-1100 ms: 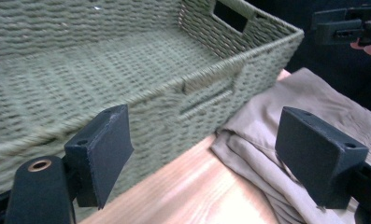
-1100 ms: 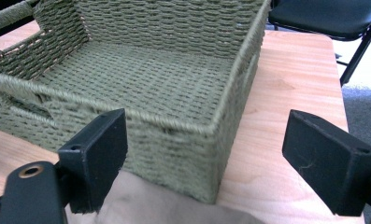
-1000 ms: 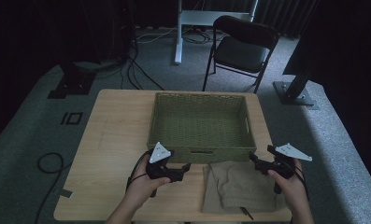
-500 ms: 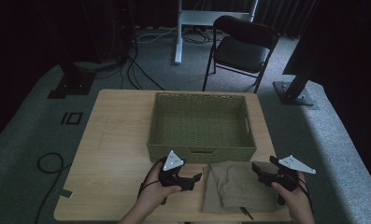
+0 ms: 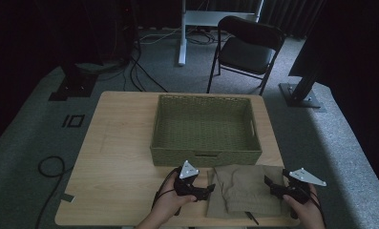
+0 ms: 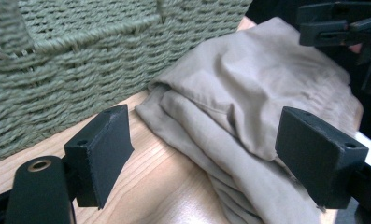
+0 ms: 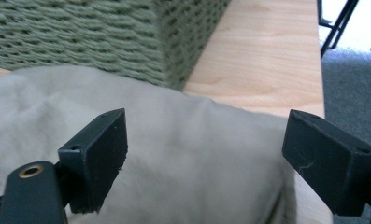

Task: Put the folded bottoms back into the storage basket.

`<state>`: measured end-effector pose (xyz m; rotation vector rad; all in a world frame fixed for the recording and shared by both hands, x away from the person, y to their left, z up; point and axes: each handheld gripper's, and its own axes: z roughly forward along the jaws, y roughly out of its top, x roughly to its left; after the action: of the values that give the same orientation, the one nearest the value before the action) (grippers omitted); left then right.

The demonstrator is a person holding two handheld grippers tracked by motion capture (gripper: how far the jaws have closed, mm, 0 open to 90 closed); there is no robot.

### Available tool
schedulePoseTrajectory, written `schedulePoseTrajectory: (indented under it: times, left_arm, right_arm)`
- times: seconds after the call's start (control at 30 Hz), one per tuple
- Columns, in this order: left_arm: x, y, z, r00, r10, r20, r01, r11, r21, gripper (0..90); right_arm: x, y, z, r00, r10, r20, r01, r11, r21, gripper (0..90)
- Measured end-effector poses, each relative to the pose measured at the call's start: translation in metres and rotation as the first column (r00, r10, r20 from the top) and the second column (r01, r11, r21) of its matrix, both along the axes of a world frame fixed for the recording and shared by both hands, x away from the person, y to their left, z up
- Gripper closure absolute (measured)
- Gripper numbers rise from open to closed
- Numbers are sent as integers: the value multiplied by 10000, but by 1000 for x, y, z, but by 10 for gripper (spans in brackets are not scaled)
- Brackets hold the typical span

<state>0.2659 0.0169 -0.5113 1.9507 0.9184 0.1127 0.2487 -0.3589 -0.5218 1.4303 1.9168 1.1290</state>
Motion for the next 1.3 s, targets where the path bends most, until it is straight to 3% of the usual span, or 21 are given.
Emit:
schedulePoseTrajectory:
  times: [0.3, 0.5, 0.63, 0.97, 1.1, 1.13, 1.3]
  left_arm:
    - [-1, -17, -13, 9972, -362, -652, 369, 9993, 96, 192]
    - [2, -29, -18, 9963, -317, -794, 309, 9995, -111, 192]
    - [5, -34, -20, 9963, -318, -793, 313, 9995, -71, 192]
    - [16, -49, -34, 9952, -109, -973, 159, 9986, 511, 192]
    - [17, -51, -37, 9952, -89, -970, 145, 9983, 571, 192]
    - [19, -52, -39, 9959, 104, -901, -71, 9993, 372, 192]
    - [21, -57, -39, 9970, 186, -750, -147, 9985, 530, 191]
  right_arm:
    - [-4, -14, -13, 9986, -432, -310, 431, 9991, -57, 138]
    - [-5, -17, -21, 9976, -456, -526, 461, 9989, 75, 138]
    - [-5, -18, -23, 9972, -401, -639, 409, 9991, 115, 138]
    - [-3, -16, -29, 9958, -280, -876, 295, 9994, 162, 138]
    - [-3, -16, -31, 9939, -327, -1049, 384, 9979, 529, 138]
    - [-3, -16, -31, 9939, -327, -1049, 384, 9979, 529, 138]
    - [-2, -14, -31, 9924, -299, -1194, 332, 9991, 254, 153]
